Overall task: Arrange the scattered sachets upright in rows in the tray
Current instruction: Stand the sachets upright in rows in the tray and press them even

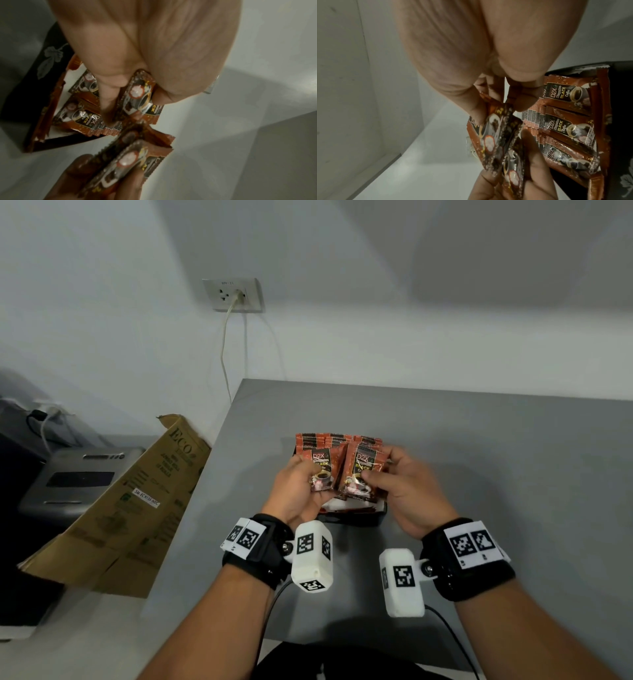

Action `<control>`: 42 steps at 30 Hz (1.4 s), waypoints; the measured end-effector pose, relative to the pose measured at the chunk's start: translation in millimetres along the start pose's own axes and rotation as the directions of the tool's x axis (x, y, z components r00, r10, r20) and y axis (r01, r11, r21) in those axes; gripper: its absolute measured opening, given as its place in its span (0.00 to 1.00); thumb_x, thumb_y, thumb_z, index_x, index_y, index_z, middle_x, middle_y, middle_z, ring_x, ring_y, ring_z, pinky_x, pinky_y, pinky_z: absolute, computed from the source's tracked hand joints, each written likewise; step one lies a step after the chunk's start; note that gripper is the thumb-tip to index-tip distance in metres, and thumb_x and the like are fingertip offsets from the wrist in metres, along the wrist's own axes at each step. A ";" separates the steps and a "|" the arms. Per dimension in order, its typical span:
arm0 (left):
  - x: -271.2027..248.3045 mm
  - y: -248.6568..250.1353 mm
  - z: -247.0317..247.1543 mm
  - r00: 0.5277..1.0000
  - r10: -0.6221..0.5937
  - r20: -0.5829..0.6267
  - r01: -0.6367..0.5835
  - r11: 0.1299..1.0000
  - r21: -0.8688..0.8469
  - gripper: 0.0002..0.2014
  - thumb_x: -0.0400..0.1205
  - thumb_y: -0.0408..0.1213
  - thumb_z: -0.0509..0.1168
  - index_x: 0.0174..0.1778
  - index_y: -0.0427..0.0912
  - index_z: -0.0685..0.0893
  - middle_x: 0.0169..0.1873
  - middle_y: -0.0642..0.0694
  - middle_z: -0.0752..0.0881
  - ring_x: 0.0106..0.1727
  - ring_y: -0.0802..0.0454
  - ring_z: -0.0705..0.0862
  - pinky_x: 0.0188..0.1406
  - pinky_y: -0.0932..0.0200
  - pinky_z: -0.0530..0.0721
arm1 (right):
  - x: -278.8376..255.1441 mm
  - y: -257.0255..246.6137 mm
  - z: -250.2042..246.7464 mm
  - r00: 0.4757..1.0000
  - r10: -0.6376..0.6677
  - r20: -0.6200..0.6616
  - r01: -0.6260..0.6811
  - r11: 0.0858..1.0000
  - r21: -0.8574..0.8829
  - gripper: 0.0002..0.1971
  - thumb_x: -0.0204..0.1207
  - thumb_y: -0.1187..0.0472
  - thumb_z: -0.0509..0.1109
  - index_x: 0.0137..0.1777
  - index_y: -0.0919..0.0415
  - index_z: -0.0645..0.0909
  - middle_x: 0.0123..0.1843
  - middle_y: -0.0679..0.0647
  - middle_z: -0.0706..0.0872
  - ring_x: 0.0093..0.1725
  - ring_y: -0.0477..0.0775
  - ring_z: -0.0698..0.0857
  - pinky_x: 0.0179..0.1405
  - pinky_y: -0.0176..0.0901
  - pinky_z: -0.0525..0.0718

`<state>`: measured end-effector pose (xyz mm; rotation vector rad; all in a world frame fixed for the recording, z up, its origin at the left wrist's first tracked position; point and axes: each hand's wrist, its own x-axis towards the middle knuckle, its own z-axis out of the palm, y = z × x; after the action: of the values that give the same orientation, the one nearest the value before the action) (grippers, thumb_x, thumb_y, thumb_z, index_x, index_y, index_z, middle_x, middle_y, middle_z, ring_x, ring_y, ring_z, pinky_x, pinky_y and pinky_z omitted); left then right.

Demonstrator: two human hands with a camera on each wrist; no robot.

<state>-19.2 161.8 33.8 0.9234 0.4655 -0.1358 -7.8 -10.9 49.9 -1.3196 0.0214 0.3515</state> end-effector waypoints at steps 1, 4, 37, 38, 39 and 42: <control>-0.8 -1.0 0.6 1.000 -0.008 0.013 0.008 1.000 -0.009 0.13 0.82 0.20 0.53 0.57 0.35 0.77 0.49 0.30 0.87 0.44 0.37 0.89 0.37 0.43 0.91 | -1.2 0.0 1.3 1.000 -0.007 0.002 0.007 1.000 -0.027 0.18 0.73 0.80 0.71 0.55 0.58 0.84 0.49 0.55 0.93 0.52 0.57 0.91 0.55 0.52 0.88; -4.9 1.1 2.5 0.989 -0.079 0.121 0.085 0.996 -0.039 0.18 0.84 0.31 0.55 0.67 0.33 0.80 0.56 0.31 0.86 0.48 0.38 0.89 0.42 0.46 0.89 | -4.3 -1.4 6.4 0.999 -0.048 0.003 0.047 0.986 -0.158 0.19 0.73 0.77 0.75 0.59 0.58 0.84 0.50 0.51 0.93 0.52 0.52 0.91 0.53 0.44 0.89; -9.3 -2.9 6.3 0.979 0.101 0.175 -0.135 0.972 0.192 0.35 0.66 0.16 0.73 0.71 0.36 0.77 0.56 0.27 0.88 0.53 0.35 0.89 0.57 0.41 0.88 | 10.3 -24.9 8.2 0.971 -0.159 0.177 0.236 0.743 -0.626 0.22 0.75 0.54 0.76 0.69 0.45 0.80 0.59 0.50 0.85 0.51 0.43 0.87 0.45 0.30 0.82; -8.6 -3.1 6.1 0.979 0.114 0.168 -0.152 0.961 0.231 0.34 0.67 0.14 0.73 0.70 0.37 0.78 0.55 0.29 0.89 0.52 0.37 0.89 0.55 0.43 0.88 | 11.1 -25.4 7.1 0.973 -0.159 0.166 0.229 0.740 -0.633 0.18 0.77 0.58 0.75 0.66 0.47 0.82 0.55 0.52 0.87 0.46 0.46 0.88 0.41 0.32 0.84; -8.3 -3.6 6.7 0.979 0.118 0.169 -0.161 0.951 0.264 0.33 0.68 0.12 0.73 0.68 0.38 0.79 0.54 0.31 0.89 0.50 0.40 0.90 0.51 0.47 0.89 | 12.1 -24.3 6.6 0.971 -0.163 0.177 0.239 0.725 -0.646 0.17 0.77 0.62 0.75 0.64 0.48 0.84 0.51 0.53 0.89 0.43 0.50 0.89 0.41 0.38 0.86; -5.4 -2.9 8.1 0.983 0.108 0.151 -0.149 0.944 0.294 0.33 0.69 0.12 0.73 0.69 0.38 0.79 0.53 0.32 0.88 0.47 0.41 0.90 0.42 0.51 0.88 | 14.1 -26.1 5.9 0.962 -0.178 0.207 0.273 0.673 -0.687 0.11 0.75 0.63 0.77 0.54 0.47 0.88 0.44 0.52 0.90 0.42 0.54 0.89 0.48 0.51 0.89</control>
<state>-22.3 153.1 38.2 1.2367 0.2617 -0.1513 11.4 -7.3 73.0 -2.0520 -0.4279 0.2270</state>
